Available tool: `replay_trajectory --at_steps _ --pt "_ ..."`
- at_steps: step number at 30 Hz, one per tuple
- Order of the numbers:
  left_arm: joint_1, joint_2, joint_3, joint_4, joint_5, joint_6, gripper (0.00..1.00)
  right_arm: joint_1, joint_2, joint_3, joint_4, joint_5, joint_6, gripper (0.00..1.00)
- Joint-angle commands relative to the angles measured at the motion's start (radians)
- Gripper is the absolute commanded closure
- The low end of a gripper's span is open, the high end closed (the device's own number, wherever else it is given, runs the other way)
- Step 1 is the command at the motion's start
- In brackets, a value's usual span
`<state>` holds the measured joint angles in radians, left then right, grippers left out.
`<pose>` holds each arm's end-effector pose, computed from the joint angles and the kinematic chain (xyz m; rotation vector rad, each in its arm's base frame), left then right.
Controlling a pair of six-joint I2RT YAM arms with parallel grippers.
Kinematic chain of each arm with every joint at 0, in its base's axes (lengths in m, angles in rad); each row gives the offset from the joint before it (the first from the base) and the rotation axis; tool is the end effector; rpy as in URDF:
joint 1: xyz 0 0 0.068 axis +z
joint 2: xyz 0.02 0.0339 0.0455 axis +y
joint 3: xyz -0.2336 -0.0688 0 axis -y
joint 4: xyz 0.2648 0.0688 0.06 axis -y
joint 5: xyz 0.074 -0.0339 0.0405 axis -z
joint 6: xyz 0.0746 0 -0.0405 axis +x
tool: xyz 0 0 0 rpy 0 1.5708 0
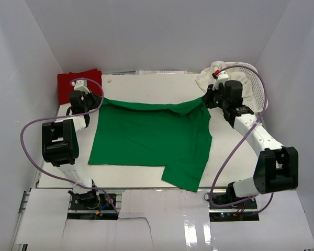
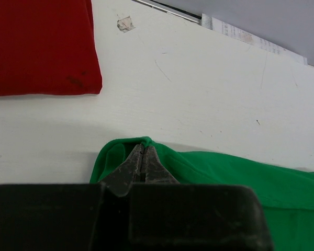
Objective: Fold and stack the t-shirts
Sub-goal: Fold the flattened tshirt in 1/3 of the way
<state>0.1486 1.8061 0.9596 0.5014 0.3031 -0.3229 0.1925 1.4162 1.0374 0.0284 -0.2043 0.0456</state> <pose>0.4300 0.0419 0.1330 -0.2466 1.9046 -0.4074 0.3803 0.0895 0.2517 -0.2788 1.9095 0.3558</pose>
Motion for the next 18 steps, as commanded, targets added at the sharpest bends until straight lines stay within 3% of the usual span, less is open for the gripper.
replay_trajectory --at_steps 1,18 --pt "0.006 -0.082 -0.009 -0.012 0.002 -0.001 1.0 0.01 -0.042 -0.02 0.034 0.005 0.005 0.92" --pt "0.005 -0.155 -0.041 -0.106 -0.018 0.019 1.0 0.036 -0.115 -0.083 0.007 0.025 0.013 0.92"
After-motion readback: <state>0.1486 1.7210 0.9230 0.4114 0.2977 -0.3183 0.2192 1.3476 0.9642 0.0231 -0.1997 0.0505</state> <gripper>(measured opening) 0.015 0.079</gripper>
